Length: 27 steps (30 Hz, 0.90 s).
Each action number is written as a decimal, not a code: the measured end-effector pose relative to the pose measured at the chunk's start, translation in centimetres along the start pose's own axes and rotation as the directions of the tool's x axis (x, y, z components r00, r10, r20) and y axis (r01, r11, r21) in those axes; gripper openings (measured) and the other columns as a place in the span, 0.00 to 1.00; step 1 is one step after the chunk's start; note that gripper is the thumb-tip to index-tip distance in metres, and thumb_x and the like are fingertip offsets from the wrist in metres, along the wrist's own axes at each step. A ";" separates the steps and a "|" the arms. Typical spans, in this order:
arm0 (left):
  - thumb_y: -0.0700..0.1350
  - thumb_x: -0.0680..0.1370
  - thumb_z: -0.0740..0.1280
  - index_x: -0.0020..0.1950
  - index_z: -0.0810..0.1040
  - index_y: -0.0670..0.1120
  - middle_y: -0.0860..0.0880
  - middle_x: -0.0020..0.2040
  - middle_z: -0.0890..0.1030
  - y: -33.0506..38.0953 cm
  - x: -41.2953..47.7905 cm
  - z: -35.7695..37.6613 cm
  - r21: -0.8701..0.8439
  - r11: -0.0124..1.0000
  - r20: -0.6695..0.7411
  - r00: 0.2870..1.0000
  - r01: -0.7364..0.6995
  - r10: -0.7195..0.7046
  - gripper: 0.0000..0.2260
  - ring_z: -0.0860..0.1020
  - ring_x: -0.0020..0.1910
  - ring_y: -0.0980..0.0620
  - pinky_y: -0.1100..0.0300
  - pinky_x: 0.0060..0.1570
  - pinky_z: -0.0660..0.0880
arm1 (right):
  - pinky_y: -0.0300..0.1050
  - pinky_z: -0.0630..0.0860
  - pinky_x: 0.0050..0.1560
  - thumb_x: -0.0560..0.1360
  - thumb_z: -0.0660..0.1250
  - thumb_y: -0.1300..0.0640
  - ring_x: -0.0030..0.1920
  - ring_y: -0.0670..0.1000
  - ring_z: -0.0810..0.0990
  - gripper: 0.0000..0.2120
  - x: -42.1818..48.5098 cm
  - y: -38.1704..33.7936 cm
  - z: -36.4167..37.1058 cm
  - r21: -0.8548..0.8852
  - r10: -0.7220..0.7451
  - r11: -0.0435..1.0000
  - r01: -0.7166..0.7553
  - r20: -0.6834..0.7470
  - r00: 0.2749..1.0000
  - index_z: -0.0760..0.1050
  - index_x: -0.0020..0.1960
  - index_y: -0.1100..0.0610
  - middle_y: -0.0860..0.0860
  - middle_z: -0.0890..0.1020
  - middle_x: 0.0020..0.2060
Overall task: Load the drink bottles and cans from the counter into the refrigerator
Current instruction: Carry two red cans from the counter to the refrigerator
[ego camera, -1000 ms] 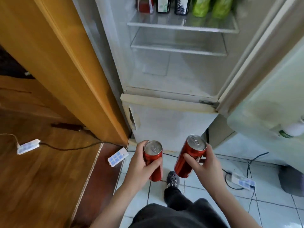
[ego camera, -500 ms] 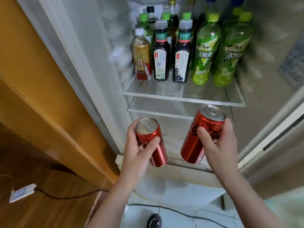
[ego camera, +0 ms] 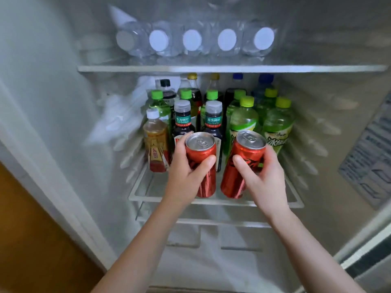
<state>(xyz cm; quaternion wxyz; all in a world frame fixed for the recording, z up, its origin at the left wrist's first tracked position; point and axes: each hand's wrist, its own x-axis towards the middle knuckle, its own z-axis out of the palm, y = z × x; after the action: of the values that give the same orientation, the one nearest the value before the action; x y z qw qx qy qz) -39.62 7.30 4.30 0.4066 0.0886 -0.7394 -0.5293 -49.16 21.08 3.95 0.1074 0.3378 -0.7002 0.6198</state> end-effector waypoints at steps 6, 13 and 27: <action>0.51 0.70 0.69 0.70 0.64 0.49 0.55 0.62 0.74 -3.2 1.7 0.9 0.044 0.997 0.030 0.997 0.066 -0.067 0.30 0.73 0.60 0.65 0.76 0.56 0.66 | 0.24 0.69 0.47 0.70 0.73 0.47 0.48 0.36 0.77 0.18 1.1 2.7 0.8 -0.045 0.063 0.997 -0.061 0.034 0.997 0.73 0.56 0.48 0.40 0.80 0.48; 0.52 0.70 0.69 0.72 0.62 0.49 0.54 0.63 0.73 -4.0 2.2 1.3 0.076 0.994 0.045 0.995 0.081 -0.085 0.32 0.72 0.62 0.61 0.67 0.63 0.67 | 0.22 0.67 0.47 0.69 0.73 0.46 0.50 0.31 0.75 0.20 1.1 4.0 1.8 -0.075 0.072 0.995 -0.068 0.053 0.996 0.71 0.58 0.46 0.36 0.78 0.48; 0.62 0.67 0.69 0.70 0.61 0.53 0.63 0.66 0.67 -6.2 -1.1 0.3 0.116 0.988 -0.030 0.995 0.099 -0.096 0.35 0.65 0.65 0.72 0.78 0.61 0.62 | 0.37 0.72 0.57 0.67 0.67 0.36 0.57 0.41 0.75 0.32 -1.2 4.2 2.4 -0.075 0.181 0.982 -0.175 0.078 0.980 0.70 0.65 0.51 0.45 0.77 0.57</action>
<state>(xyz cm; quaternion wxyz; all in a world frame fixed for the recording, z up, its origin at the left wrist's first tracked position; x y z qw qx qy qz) -40.92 5.51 -1.57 0.3834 0.1549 -0.7589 -0.5030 -50.18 19.26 -0.61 0.0334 0.2957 -0.7522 0.5879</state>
